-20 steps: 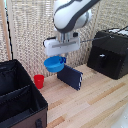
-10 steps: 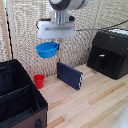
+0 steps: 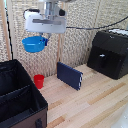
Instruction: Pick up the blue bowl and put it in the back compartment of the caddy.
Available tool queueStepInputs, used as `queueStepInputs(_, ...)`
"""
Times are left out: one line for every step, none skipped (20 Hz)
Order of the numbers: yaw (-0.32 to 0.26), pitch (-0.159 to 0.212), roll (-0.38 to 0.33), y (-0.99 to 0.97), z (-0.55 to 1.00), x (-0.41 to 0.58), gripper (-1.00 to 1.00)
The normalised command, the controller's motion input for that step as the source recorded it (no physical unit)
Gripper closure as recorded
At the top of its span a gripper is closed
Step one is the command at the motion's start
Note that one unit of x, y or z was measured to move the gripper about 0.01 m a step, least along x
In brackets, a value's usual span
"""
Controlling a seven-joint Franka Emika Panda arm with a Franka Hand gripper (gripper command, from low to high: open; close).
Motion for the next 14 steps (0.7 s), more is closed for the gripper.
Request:
queueStepInputs(-0.036,0.040,-0.002,0.92,0.16,0.209,1.00)
queueStepInputs(-0.038,0.035,-0.006,0.93,0.15,0.211,1.00)
queueStepInputs(-0.038,0.033,-0.008,0.93,0.15,0.214,1.00)
queueStepInputs(-0.038,0.032,-0.011,0.93,0.14,0.217,1.00)
queueStepInputs(-0.031,0.030,-0.013,0.93,0.14,0.200,1.00)
queueStepInputs(-0.010,0.041,-0.011,0.94,0.12,0.231,1.00)
queueStepInputs(-0.006,0.047,-0.005,0.93,0.13,0.297,1.00)
queueStepInputs(-0.009,0.047,-0.006,0.93,0.12,0.306,1.00)
queueStepInputs(-0.010,0.048,-0.006,0.93,0.11,0.326,1.00)
queueStepInputs(-0.010,0.048,-0.008,0.92,0.09,0.331,1.00)
queueStepInputs(-0.012,0.043,-0.018,0.91,0.05,0.349,1.00)
queueStepInputs(-0.013,0.036,-0.031,0.89,0.00,0.360,1.00)
queueStepInputs(-0.013,0.028,-0.043,0.87,0.00,0.386,1.00)
queueStepInputs(-0.013,0.015,-0.059,0.85,0.00,0.417,1.00)
